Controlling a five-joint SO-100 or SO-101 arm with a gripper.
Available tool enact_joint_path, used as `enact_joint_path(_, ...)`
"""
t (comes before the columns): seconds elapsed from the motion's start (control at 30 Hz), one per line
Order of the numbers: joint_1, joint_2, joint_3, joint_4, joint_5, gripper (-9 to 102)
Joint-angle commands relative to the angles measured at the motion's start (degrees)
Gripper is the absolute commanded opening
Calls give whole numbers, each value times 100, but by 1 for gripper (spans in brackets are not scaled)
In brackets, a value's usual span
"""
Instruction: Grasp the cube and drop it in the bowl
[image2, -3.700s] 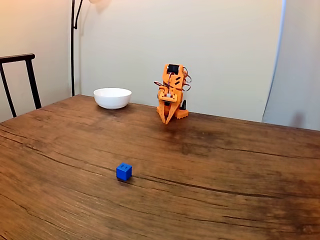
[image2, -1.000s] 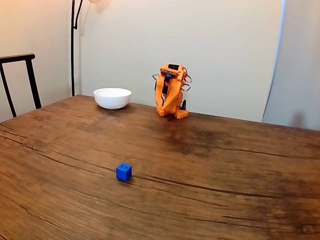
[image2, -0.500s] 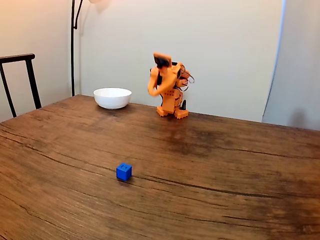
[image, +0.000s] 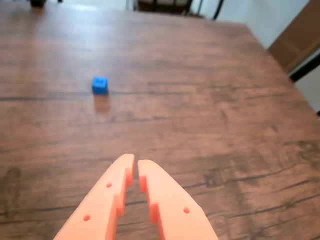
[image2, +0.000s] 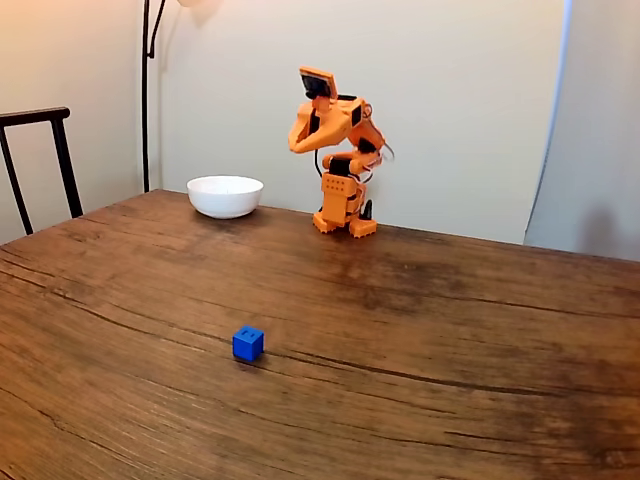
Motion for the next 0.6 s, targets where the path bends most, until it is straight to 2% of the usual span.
enact_joint_path(0.0, 44, -738, -747, -62, 18, 0)
enact_joint_path(0.43, -308, -4632, -3595, -97, -62, 0)
enact_joint_path(0.57, -483, -5669, -4140, -571, -62, 0)
